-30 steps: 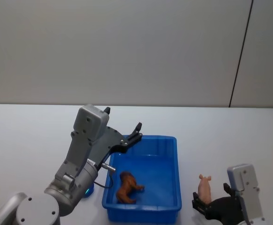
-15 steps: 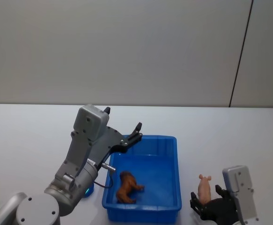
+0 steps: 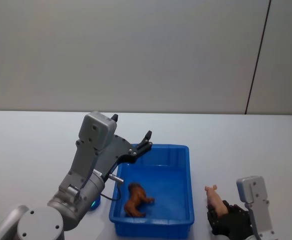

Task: Pick up the two dolls from the table and place them into the box.

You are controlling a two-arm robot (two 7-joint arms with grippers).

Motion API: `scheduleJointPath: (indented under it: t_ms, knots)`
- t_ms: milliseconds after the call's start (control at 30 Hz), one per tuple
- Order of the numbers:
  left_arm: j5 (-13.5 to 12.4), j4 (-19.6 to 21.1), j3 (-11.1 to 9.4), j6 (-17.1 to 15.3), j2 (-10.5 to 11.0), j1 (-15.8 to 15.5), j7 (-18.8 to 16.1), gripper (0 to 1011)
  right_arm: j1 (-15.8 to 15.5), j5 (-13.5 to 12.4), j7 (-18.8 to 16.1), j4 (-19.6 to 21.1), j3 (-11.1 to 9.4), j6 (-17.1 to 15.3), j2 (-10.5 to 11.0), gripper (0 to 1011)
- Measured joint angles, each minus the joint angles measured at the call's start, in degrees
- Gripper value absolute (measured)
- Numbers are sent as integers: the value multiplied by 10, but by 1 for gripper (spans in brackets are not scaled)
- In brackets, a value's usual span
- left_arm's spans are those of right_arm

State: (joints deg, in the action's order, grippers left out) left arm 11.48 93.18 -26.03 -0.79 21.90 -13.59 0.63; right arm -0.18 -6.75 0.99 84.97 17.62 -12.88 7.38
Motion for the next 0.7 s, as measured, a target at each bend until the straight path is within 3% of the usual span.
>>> scheduleJointPath:
  t_ms: [267, 700]
  knots:
    - [0, 0, 0, 0, 0, 0, 0, 1001, -1, -4, 5, 13, -2, -1, -1, 380]
    - [0, 0, 0, 0, 0, 0, 0, 1002, -4, 1, 5, 66, -7, 27, 1, 379]
